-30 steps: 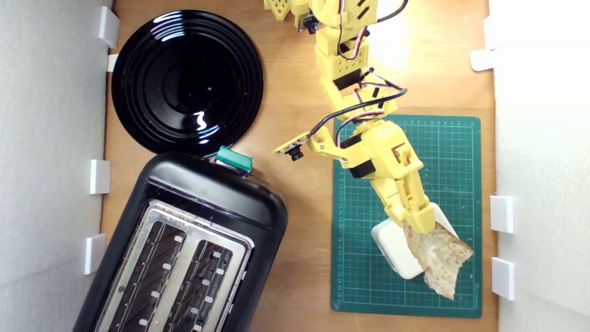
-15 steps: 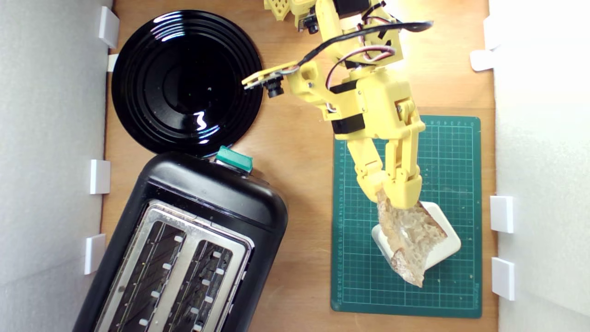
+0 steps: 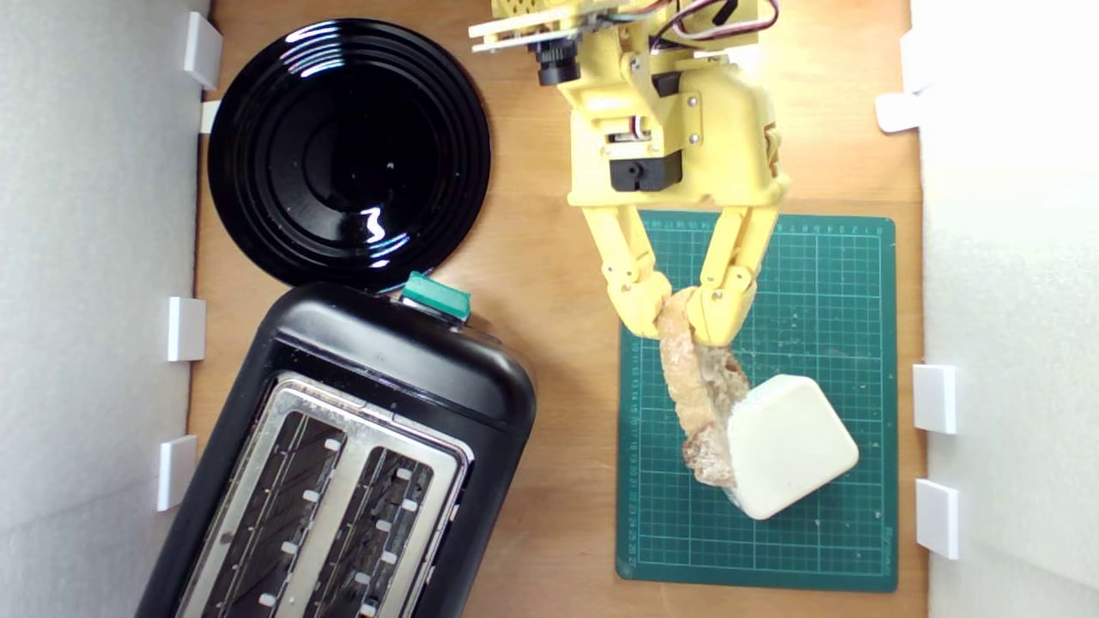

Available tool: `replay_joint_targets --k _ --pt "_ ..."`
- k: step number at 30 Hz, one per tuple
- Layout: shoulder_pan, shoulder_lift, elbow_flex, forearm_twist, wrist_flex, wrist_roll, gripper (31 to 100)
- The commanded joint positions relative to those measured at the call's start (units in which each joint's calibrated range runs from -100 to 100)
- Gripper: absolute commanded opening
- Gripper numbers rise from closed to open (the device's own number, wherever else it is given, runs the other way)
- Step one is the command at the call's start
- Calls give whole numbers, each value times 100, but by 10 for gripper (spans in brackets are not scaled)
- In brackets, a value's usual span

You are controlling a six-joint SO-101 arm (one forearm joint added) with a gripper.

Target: Pick bread and place in toaster

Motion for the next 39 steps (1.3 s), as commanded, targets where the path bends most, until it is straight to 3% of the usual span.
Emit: replay_joint_targets --k 1,4,16,21,27,33,39 --pt "315 -335 -1121 -549 625 765 477" --pt "597 -301 -1602 -839 1077 1089 477" --pt "1411 -318 -2637 -740 2229 2125 477" --pt "1564 -401 -2637 -159 1956 2250 477" --pt "1612 -476 -2637 303 1572 2245 477" --pt "2063 -476 -2637 248 1469 2240 477" --pt "2216 -468 -2610 312 855 2240 477"
